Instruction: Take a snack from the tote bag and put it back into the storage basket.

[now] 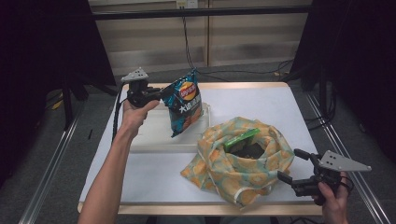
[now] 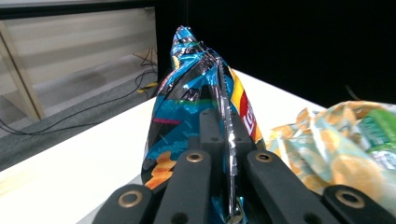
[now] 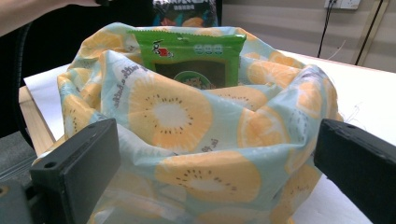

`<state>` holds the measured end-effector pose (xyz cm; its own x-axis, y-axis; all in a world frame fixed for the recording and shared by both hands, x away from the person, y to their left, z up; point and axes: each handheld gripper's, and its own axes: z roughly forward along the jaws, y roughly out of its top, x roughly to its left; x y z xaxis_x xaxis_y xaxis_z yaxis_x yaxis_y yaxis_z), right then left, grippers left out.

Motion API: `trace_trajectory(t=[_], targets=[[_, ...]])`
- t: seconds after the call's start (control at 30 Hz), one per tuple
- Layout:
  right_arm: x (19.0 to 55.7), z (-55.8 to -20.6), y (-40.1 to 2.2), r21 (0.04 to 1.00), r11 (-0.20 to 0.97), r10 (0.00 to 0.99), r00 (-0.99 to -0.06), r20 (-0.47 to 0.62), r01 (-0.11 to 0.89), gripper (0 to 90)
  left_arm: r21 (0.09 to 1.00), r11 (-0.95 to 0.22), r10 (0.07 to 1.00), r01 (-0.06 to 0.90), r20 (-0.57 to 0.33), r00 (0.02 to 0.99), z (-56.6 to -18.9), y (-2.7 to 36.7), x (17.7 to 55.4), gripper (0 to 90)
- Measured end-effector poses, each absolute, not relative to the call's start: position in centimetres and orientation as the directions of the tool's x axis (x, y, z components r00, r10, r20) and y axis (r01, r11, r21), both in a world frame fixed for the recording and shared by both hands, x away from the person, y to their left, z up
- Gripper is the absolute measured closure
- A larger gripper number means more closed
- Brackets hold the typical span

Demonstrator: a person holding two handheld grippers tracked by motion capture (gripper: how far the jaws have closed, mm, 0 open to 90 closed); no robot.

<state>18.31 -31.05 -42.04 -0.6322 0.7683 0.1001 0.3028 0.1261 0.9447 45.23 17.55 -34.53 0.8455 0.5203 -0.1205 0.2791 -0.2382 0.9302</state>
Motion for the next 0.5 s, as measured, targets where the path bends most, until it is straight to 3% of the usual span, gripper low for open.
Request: trace_trajectory(t=[0.37, 0.5], targets=[[18.4, -42.2, -31.2, 0.945, 0.127, 0.759, -0.642, 0.103, 0.302, 0.1, 0.917, -0.266, 0.511, 0.298, -0.128, 0.85, -36.2, 16.2, 47.0, 89.4], [18.4, -42.2, -31.1, 0.944, 0.133, 0.756, -0.646, 0.101, 0.303, 0.1, 0.918, -0.268, 0.547, 0.293, -0.105, 0.831, -36.0, 16.0, 47.6, 86.9]])
